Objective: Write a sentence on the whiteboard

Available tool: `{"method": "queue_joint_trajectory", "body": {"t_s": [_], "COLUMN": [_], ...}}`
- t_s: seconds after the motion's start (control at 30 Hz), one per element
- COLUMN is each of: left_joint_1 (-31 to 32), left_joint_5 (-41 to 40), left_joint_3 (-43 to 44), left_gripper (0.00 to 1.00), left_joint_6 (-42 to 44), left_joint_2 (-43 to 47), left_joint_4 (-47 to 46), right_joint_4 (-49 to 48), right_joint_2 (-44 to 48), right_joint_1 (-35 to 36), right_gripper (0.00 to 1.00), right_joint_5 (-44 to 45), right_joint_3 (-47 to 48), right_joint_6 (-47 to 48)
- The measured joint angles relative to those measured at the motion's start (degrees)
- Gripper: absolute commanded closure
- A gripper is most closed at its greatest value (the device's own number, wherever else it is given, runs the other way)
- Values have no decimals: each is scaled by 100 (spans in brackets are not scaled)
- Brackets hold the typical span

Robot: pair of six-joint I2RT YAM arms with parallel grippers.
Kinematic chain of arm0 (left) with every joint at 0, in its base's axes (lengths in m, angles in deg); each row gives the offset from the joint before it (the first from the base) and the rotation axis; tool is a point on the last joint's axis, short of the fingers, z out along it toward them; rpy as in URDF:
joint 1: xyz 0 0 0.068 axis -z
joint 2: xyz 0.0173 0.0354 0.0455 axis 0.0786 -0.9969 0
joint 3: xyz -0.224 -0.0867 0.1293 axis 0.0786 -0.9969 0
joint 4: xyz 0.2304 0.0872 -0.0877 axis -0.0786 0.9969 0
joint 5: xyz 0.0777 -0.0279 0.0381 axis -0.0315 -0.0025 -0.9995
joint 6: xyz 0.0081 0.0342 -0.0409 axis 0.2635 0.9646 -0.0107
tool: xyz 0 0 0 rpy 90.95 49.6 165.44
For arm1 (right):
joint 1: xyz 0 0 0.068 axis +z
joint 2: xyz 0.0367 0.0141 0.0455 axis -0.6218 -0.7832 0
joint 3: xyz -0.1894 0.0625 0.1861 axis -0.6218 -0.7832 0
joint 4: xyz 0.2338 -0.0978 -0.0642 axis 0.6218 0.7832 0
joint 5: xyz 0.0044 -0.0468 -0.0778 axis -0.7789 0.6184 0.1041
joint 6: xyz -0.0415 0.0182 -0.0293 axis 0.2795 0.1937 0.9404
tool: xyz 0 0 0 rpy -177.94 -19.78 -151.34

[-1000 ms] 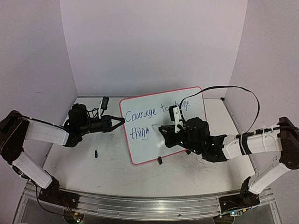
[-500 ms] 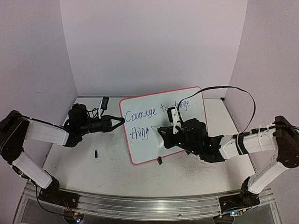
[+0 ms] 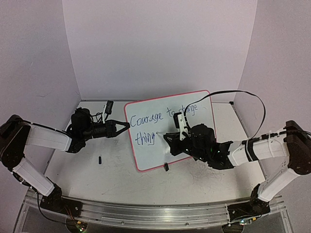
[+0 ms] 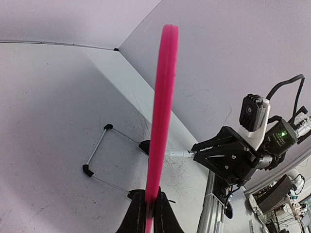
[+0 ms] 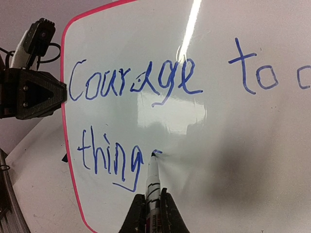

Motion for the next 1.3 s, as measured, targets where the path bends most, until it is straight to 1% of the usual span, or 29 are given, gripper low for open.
{"method": "queue_joint_trajectory", "body": {"t_s": [1.3], "left_joint_1": [0], "left_joint_5": [-2], "left_joint_3": [0], "left_gripper": [100], "left_joint_6": [0], "left_joint_2": [0], "left_joint_4": [3], "right_joint_4": [94], "right_joint_2": [60], "right_joint_1": [152], "right_gripper": [100], "right_joint_5": [75], "right_joint_3": [-252], "right_joint_6": [-111]}}
